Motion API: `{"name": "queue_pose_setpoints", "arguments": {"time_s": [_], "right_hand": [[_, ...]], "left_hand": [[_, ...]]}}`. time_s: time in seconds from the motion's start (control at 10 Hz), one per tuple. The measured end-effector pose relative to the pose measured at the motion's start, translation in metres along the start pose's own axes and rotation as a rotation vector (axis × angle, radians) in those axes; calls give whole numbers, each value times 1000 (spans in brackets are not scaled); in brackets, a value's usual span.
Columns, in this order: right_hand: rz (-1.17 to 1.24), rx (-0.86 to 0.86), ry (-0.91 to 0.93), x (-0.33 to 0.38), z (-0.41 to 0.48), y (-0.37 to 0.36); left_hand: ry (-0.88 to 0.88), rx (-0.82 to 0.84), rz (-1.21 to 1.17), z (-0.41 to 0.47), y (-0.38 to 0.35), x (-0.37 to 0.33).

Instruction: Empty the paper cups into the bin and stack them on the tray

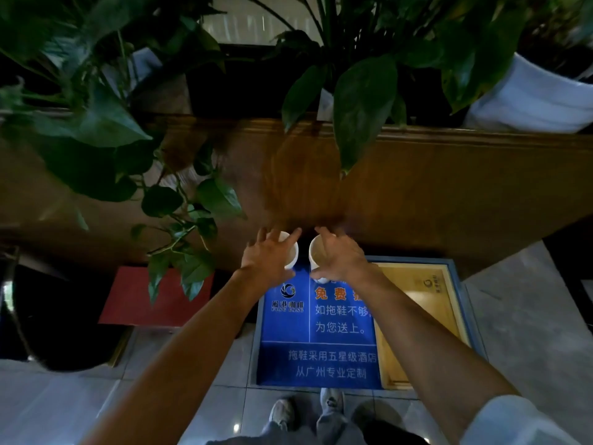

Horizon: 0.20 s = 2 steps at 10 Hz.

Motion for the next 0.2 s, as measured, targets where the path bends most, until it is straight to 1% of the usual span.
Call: {"name": "queue_pose_setpoints", "arguments": {"time_s": [0.2], "right_hand": [[52,-90,16,-6,-26,7]], "left_hand": [[-13,-130,-78,-21,15,1]]}}
Point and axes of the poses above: each hand's wrist, its own z-axis towards the middle knuckle, its own y-axis out of the back of the hand, x = y × z, the point moved 6 cm from there along z, towards the middle knuckle, and after that the axes turned 5 degrees about -x, right-handed, at the moved point
